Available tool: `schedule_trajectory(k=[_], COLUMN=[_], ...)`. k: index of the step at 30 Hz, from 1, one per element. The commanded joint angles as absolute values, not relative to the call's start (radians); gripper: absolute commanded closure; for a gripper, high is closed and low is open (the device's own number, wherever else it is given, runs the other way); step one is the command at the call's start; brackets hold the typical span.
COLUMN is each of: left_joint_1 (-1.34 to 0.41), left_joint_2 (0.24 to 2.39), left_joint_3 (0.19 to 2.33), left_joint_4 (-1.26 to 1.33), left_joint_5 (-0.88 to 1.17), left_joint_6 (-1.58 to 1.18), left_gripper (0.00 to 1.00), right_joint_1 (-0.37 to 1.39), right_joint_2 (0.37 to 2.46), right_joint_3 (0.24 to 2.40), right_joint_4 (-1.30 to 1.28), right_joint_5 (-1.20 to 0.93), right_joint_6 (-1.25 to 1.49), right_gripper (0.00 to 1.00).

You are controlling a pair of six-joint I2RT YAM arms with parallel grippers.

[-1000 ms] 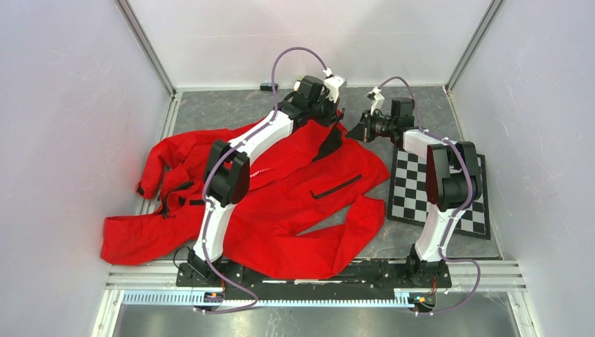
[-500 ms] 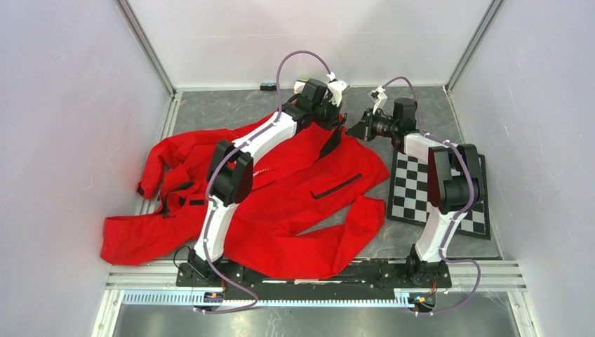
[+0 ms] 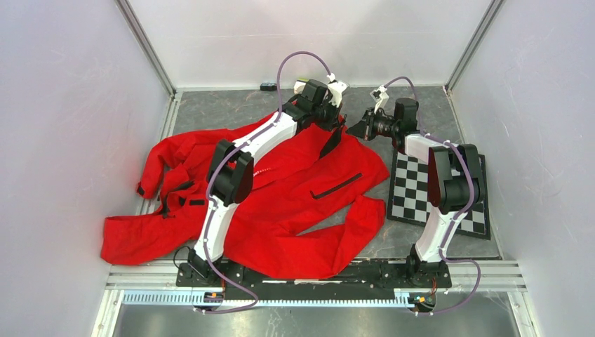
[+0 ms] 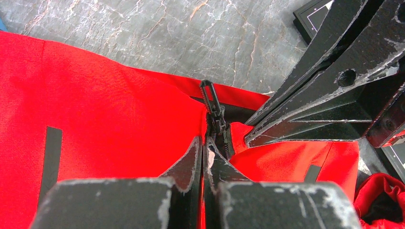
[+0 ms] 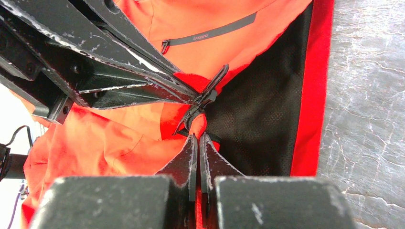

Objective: Zip up the jacket

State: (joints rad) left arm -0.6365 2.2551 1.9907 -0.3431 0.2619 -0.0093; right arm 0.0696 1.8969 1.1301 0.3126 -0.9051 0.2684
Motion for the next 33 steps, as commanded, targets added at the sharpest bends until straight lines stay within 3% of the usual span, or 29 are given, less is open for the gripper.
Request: schedule_trajectory(k=[1, 33], left_joint_1=[-0.643, -0.686], left_joint_2=[2.261, 2.215], left_joint_3=[2.039, 1.986], left_joint_4=[-0.339, -0.337], left_joint_5=[0.256, 0.183], left_joint_6=[0.026, 0.045], left_gripper=[0.98, 0.98], right_joint_1=[0.064, 0.054], right_joint_2=[1.851, 1.895], right_joint_3=[1.12, 1.153], right_joint_4=[0.366, 0.428], right_joint_5=[-0.904, -0.794], right_joint_6=[0.276, 0.462], right_gripper=[1.0, 0.99])
